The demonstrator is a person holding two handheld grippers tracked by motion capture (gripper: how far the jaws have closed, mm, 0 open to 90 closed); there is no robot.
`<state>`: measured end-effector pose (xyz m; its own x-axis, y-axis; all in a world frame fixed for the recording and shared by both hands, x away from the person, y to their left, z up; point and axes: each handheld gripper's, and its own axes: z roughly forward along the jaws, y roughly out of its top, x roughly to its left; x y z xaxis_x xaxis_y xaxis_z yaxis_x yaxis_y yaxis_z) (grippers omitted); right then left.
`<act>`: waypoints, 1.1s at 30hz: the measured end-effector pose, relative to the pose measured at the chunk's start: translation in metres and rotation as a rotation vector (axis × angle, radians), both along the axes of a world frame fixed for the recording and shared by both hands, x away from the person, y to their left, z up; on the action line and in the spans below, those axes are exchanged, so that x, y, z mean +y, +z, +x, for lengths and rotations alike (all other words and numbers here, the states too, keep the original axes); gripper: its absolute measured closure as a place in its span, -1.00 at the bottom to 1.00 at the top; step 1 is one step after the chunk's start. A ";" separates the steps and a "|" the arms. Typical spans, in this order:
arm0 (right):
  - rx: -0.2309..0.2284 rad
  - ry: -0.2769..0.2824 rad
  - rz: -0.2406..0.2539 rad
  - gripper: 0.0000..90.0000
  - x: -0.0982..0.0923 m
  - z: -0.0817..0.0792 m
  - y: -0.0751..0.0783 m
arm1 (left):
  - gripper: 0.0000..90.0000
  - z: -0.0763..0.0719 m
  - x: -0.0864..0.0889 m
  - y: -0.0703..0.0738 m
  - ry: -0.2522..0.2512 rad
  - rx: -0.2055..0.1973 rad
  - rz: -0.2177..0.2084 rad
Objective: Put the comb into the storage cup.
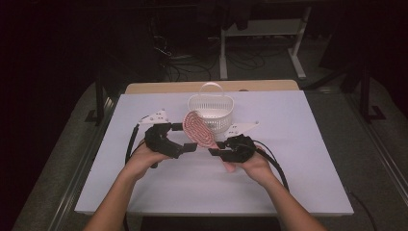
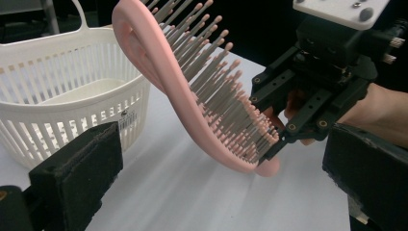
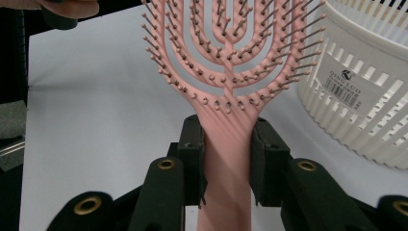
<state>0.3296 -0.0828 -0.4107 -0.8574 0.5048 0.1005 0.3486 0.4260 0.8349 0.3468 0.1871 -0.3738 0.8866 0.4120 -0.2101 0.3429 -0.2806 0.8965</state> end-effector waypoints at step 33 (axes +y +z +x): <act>-0.040 0.022 -0.012 0.52 0.019 -0.007 -0.001 | -0.63 0.000 -0.007 0.000 0.119 0.007 -0.022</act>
<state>0.3228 -0.0639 -0.4113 -0.8713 0.4871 0.0603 0.3061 0.4432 0.8426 0.3471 0.1803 -0.3734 0.8302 0.5094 -0.2265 0.3790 -0.2177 0.8994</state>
